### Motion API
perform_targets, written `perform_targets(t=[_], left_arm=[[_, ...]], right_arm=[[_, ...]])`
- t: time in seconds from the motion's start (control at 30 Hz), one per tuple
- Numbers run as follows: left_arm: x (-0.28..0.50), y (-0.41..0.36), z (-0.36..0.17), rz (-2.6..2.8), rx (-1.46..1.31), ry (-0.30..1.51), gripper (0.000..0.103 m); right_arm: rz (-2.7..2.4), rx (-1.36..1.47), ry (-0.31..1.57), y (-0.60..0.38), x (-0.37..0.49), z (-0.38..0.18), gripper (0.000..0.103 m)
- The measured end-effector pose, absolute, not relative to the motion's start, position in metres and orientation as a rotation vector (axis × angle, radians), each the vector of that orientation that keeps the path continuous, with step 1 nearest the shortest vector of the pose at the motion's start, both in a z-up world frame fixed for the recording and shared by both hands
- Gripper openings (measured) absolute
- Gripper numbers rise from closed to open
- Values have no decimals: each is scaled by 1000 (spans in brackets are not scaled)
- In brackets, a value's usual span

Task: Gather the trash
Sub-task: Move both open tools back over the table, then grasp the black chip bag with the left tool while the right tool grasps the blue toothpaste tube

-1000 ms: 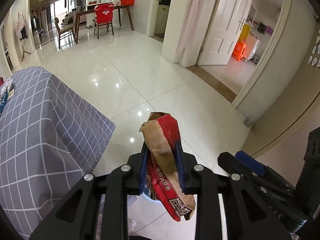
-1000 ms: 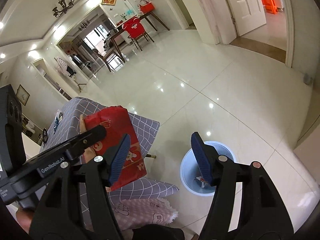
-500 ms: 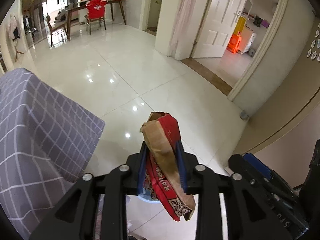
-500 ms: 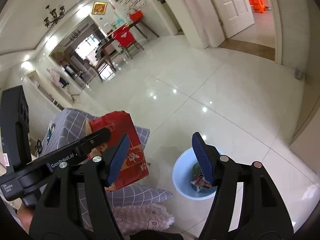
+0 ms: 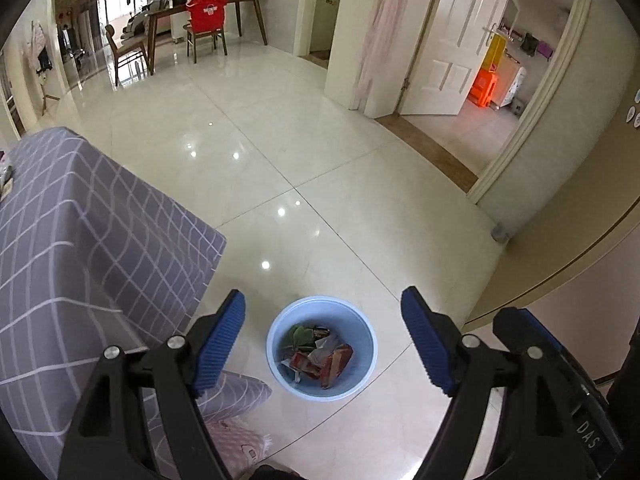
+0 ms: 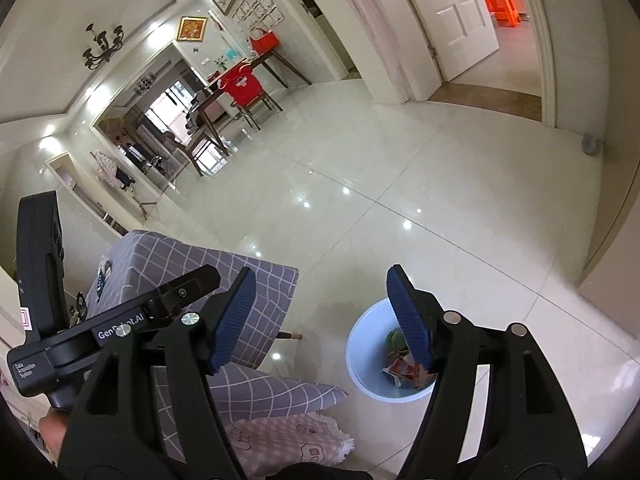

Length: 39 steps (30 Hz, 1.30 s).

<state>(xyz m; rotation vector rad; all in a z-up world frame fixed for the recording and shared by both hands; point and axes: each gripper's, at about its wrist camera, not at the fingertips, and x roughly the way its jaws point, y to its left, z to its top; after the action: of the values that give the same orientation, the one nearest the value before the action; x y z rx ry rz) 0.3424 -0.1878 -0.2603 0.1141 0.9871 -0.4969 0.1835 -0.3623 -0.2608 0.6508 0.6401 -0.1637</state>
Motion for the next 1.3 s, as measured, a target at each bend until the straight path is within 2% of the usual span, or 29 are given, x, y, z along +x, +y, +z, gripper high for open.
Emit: perform_targets(t=[0.33, 0.63, 0.83, 1.1, 1.23, 1.3], left_arm=[[334, -122, -214, -467, 29, 926, 78], [360, 23, -169, -281, -80, 841, 78], [391, 140, -165, -96, -138, 808, 78], [451, 252, -180, 45, -213, 842, 77], [481, 271, -190, 71, -202, 867, 72], [494, 277, -198, 67, -182, 887, 65]], right_arm=[[-49, 563, 622, -299, 207, -219, 68], [164, 442, 642, -175, 272, -181, 70], [283, 339, 698, -87, 328, -175, 70], [365, 252, 787, 5, 402, -191, 70], [373, 212, 821, 36, 437, -200, 70], [367, 197, 838, 46, 449, -204, 70]])
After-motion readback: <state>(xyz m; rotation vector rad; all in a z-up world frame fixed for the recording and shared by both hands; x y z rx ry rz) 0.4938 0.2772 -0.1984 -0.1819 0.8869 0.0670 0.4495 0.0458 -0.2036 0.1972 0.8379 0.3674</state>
